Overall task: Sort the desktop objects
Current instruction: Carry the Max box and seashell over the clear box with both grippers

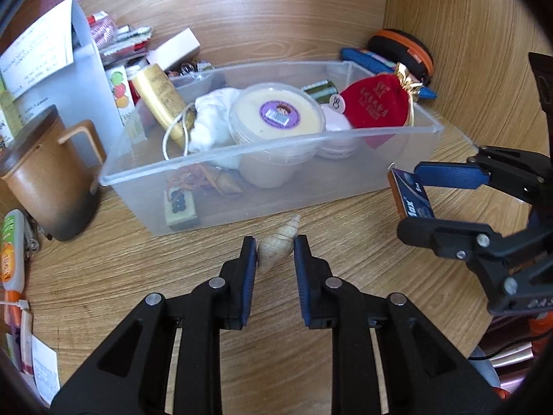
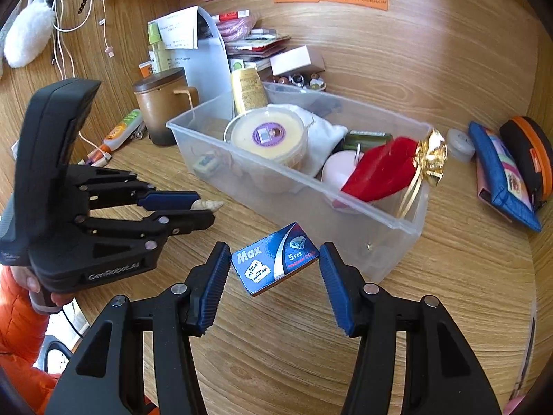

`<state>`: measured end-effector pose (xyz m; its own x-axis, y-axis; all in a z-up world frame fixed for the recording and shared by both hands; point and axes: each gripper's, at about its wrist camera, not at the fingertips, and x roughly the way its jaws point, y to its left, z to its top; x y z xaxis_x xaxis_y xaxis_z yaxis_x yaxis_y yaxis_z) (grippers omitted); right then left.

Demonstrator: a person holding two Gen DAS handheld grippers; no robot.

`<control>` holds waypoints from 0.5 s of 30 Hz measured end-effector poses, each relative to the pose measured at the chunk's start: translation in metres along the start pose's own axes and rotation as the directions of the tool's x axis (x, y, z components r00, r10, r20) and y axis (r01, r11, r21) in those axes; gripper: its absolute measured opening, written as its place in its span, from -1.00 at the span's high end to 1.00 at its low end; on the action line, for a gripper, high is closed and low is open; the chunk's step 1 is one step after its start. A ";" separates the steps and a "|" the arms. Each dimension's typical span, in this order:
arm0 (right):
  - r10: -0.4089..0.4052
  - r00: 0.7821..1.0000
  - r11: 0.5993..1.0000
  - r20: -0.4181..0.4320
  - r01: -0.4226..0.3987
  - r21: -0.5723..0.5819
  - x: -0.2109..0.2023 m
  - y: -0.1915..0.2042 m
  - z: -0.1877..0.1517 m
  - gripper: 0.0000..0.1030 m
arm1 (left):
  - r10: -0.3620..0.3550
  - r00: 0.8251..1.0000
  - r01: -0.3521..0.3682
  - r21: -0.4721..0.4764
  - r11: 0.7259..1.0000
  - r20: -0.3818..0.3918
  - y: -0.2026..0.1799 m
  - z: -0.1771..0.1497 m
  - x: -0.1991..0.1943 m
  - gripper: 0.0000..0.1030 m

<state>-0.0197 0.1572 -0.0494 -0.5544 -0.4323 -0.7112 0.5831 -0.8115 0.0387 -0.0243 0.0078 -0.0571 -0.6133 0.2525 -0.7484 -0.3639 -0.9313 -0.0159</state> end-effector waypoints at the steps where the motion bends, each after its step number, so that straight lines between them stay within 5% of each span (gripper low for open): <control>1: -0.001 1.000 1.000 0.003 0.001 -0.002 -0.001 0.001 0.001 0.03 | -0.003 1.000 0.003 -0.001 1.000 0.006 0.000 0.001 -0.003 0.59; 15: -0.036 0.997 0.999 0.064 0.038 -0.022 -0.013 0.001 0.029 0.03 | 0.010 0.995 -0.008 -0.022 1.000 0.098 0.016 0.021 -0.036 0.59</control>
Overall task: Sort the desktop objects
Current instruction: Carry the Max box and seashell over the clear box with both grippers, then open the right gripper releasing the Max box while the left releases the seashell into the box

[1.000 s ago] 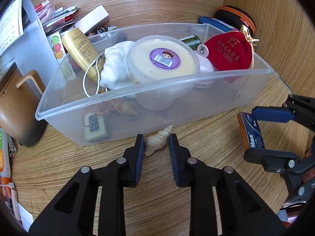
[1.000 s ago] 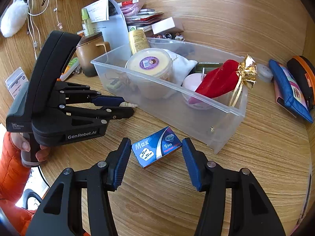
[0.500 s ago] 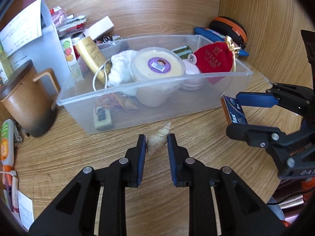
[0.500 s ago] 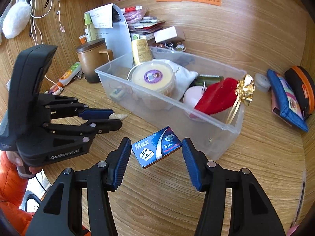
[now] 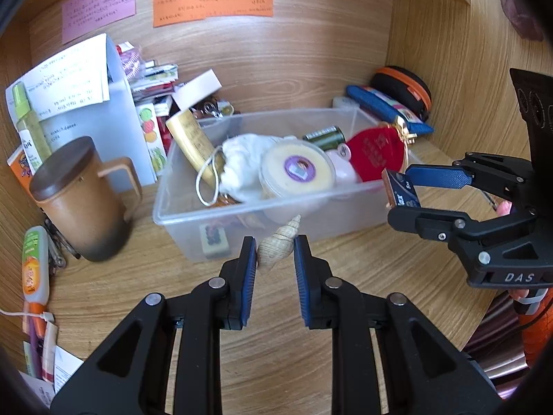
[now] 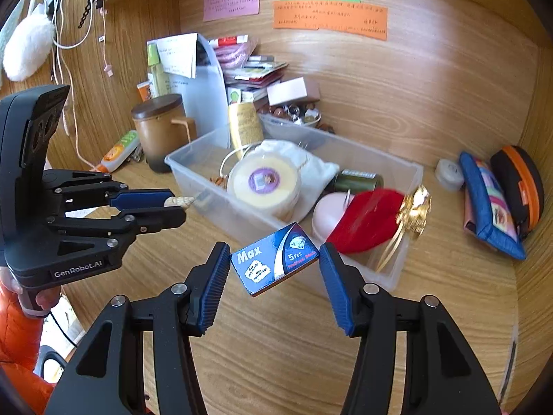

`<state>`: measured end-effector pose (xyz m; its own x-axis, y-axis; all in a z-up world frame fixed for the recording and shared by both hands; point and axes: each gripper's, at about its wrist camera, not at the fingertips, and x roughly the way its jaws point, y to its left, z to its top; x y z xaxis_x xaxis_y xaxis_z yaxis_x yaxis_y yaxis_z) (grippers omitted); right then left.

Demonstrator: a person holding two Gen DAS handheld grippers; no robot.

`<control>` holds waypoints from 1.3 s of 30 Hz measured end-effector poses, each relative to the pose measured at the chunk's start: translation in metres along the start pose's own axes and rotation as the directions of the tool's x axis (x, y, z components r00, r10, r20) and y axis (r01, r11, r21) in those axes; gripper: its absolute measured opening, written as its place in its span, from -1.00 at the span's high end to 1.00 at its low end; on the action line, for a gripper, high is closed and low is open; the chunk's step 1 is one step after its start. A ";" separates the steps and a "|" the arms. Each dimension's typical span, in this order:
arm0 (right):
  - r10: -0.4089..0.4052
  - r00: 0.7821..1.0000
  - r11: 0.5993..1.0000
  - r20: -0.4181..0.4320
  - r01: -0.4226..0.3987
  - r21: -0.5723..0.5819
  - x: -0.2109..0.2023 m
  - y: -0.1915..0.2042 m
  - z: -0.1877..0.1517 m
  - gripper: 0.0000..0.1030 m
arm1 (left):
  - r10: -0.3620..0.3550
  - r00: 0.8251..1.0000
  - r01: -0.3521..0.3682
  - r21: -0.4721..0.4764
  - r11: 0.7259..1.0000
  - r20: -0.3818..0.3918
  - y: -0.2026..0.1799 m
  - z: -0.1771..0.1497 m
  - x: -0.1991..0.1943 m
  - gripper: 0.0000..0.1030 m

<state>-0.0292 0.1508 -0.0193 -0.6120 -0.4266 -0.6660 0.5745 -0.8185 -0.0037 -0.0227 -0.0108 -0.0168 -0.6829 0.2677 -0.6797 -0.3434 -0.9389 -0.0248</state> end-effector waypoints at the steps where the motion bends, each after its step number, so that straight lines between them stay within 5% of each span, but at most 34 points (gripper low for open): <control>1: -0.003 1.000 1.000 0.004 0.003 -0.001 0.000 -0.001 0.002 0.03 | 0.003 1.000 -0.003 -0.002 1.000 0.005 0.002 0.002 -0.001 0.59; 22: -0.028 1.000 1.000 -0.006 0.028 0.012 0.037 -0.029 0.035 0.03 | 0.035 0.999 -0.034 -0.033 0.999 0.023 0.032 0.041 0.020 0.59; 39: -0.005 1.000 1.000 -0.029 0.005 -0.003 0.062 -0.041 0.045 0.02 | 0.017 0.997 -0.023 -0.077 0.997 -0.075 0.047 0.047 0.063 0.59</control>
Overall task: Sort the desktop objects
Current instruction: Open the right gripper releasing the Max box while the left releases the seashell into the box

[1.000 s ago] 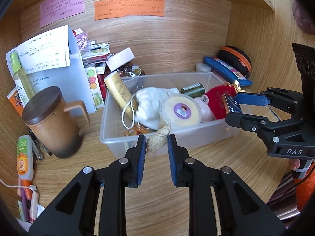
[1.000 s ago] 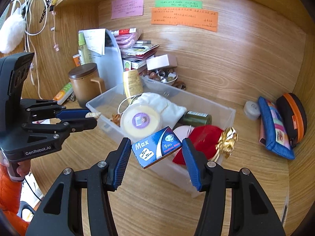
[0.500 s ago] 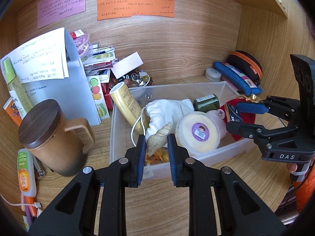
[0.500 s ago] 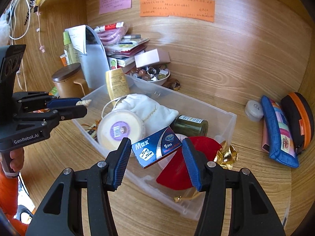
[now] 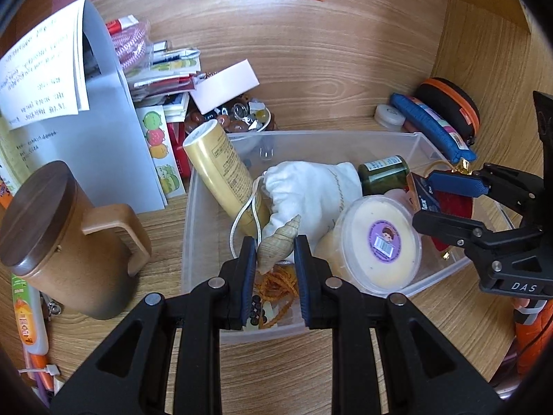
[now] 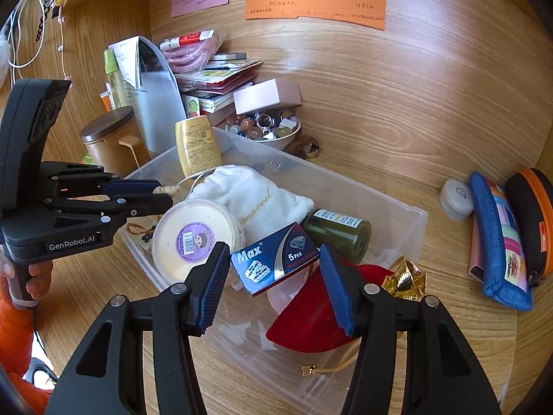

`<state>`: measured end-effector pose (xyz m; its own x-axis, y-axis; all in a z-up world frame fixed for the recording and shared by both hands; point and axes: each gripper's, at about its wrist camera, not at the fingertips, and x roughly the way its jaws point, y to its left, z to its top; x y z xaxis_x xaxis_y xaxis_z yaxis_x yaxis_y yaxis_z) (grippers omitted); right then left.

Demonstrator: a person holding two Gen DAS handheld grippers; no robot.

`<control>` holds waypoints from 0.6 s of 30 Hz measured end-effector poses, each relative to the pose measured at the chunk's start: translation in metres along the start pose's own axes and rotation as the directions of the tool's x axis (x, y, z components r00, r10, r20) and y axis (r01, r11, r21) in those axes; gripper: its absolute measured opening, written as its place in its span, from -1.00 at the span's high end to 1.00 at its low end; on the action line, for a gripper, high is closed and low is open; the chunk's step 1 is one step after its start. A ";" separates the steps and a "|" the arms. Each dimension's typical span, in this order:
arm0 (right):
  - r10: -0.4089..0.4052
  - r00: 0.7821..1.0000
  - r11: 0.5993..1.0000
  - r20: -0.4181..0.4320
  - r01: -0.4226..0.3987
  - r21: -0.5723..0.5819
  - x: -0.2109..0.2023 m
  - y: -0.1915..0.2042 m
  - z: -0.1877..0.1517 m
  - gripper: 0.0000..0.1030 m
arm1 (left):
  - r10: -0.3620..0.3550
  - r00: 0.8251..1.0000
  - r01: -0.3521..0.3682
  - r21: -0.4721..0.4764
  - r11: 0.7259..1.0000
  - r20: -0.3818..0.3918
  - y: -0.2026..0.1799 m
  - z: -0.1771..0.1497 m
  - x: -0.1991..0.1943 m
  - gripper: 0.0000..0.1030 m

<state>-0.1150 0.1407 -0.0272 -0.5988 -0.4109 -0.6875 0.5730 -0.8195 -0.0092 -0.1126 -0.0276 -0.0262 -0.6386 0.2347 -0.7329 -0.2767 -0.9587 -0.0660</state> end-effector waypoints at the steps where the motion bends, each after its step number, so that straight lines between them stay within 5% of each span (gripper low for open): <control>1: 0.001 1.000 1.000 0.001 -0.001 0.000 0.000 0.000 0.000 0.02 | -0.001 1.000 0.001 -0.001 1.000 -0.004 0.000 0.000 0.001 0.59; 18: -0.012 1.000 1.000 0.012 0.012 0.009 -0.005 0.000 0.003 -0.08 | 0.006 1.000 -0.006 -0.004 1.000 -0.005 0.000 -0.004 -0.001 0.41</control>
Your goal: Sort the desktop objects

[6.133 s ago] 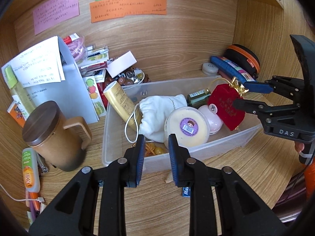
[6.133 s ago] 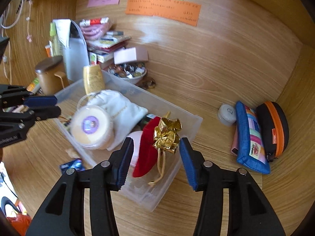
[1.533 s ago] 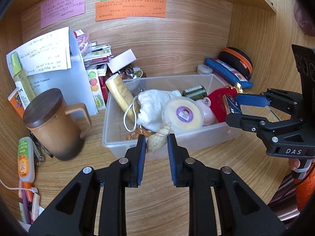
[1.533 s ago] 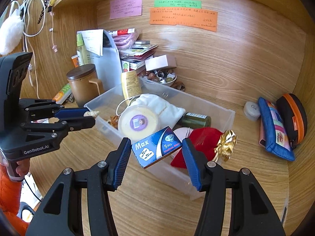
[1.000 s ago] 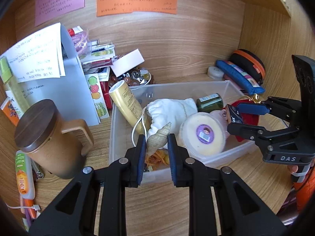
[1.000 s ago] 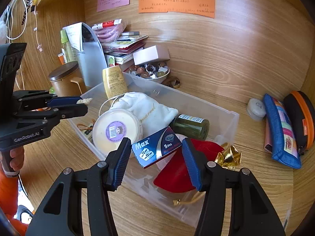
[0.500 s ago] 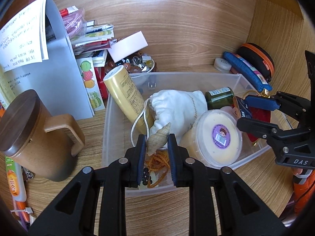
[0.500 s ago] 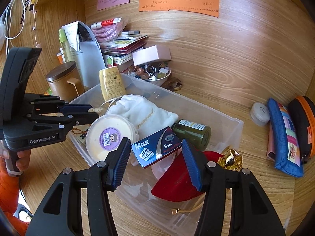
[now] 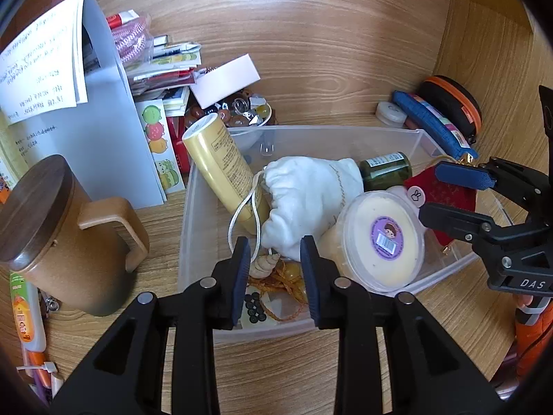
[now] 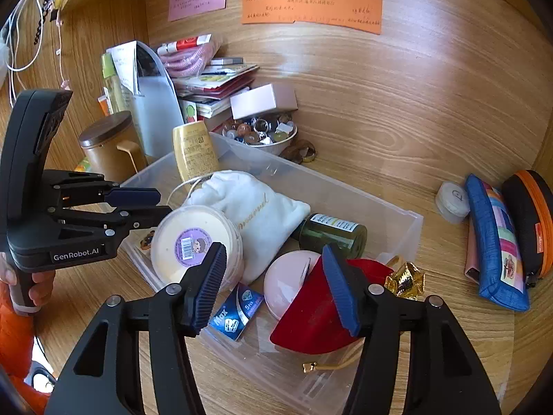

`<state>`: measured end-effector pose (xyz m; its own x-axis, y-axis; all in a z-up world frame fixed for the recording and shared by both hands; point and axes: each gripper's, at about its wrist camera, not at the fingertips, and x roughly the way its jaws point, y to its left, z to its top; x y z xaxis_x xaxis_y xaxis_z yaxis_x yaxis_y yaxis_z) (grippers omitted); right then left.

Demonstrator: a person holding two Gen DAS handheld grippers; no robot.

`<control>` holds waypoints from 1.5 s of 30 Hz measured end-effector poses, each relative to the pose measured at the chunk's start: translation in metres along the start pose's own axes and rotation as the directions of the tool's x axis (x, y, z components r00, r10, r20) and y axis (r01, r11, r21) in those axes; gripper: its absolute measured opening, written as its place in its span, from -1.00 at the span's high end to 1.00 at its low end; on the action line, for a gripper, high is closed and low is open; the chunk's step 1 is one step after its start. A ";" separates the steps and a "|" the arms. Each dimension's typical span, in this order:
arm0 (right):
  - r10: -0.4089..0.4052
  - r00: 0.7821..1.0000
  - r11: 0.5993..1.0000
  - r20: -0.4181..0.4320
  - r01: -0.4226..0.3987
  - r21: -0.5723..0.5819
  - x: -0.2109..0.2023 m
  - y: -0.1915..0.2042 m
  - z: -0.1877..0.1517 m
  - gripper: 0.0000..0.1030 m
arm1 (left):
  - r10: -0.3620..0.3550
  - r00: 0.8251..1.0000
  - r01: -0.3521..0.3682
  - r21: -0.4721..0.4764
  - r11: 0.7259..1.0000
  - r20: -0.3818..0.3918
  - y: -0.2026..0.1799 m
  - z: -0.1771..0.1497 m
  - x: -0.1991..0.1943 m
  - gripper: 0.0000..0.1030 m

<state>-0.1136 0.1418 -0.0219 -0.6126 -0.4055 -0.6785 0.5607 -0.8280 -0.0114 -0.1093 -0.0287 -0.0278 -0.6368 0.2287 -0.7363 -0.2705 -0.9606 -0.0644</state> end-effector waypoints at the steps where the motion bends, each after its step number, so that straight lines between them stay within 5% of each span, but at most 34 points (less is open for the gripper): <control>1: -0.002 1.000 1.000 0.004 0.002 0.002 -0.002 0.000 0.000 -0.10 | 0.001 1.000 -0.001 0.000 1.000 0.003 0.000 0.000 -0.001 0.35; 7: -0.008 0.999 1.000 0.037 0.008 0.018 -0.019 0.003 0.001 -0.22 | -0.002 0.999 0.002 0.001 1.000 0.034 -0.006 -0.001 -0.013 0.12; 15: -0.046 0.994 0.999 0.103 0.044 0.023 -0.051 0.008 0.002 -0.63 | 0.023 0.993 -0.024 0.010 1.000 0.114 -0.020 -0.003 -0.042 -0.36; 21: -0.082 0.986 0.996 0.147 0.074 0.058 -0.075 0.010 -0.002 -0.69 | 0.064 0.981 -0.066 0.004 0.998 0.184 -0.030 -0.007 -0.068 -0.81; 26: -0.155 0.970 0.986 0.188 0.141 0.086 -0.094 0.009 -0.006 -0.99 | 0.102 0.965 -0.092 -0.050 0.994 0.241 -0.034 -0.014 -0.095 -0.84; 36: -0.201 0.954 0.967 0.222 0.157 0.199 -0.115 0.013 -0.021 -1.00 | 0.177 0.931 -0.159 -0.083 0.984 0.318 -0.054 -0.033 -0.127 -0.94; 45: -0.268 0.937 0.954 0.224 0.226 0.196 -0.118 0.032 -0.044 -1.00 | 0.177 0.937 -0.152 -0.105 0.983 0.302 -0.056 -0.045 -0.120 -0.96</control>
<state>0.0009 0.1806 0.0256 -0.8489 -0.2451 -0.4683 0.2876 -0.9575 -0.0201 0.0145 -0.0096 0.0336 -0.8622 0.0917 -0.4981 -0.0931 -0.9954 -0.0221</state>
